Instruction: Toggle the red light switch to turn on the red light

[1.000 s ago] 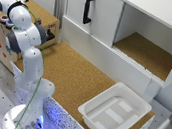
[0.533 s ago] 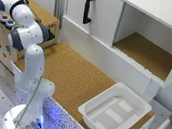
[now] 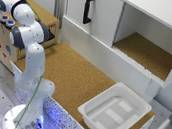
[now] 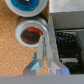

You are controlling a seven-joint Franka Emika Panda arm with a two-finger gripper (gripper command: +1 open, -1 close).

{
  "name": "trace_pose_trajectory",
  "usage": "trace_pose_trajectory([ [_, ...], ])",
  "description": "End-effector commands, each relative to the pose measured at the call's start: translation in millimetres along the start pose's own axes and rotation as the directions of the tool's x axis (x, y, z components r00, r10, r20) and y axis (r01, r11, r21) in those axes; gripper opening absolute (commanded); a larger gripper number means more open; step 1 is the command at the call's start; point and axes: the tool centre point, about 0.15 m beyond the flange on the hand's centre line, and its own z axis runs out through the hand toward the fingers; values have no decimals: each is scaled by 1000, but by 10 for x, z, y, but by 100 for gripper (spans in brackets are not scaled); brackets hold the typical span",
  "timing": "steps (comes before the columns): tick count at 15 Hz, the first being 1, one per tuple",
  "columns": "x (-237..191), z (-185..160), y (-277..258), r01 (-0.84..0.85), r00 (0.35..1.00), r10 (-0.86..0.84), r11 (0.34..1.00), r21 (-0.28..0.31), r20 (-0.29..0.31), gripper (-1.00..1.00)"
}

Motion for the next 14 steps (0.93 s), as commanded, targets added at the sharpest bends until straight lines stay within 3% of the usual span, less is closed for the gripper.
trace_pose_trajectory([
  [1,390,268,179,-14,993,17,1000,-26,113,-100],
  [2,406,321,167,-9,993,13,999,-32,120,-100],
  [4,385,403,105,53,990,-38,992,-112,133,-100],
  [6,317,380,33,53,990,-41,994,-91,135,-100],
  [9,268,-152,25,14,999,-9,996,-89,51,-100],
  [10,245,-468,19,22,999,-19,996,-86,35,-100],
  [11,224,-717,43,22,1000,-22,996,-89,3,100],
  [14,34,-1053,245,-13,1000,13,996,-86,-7,100],
])
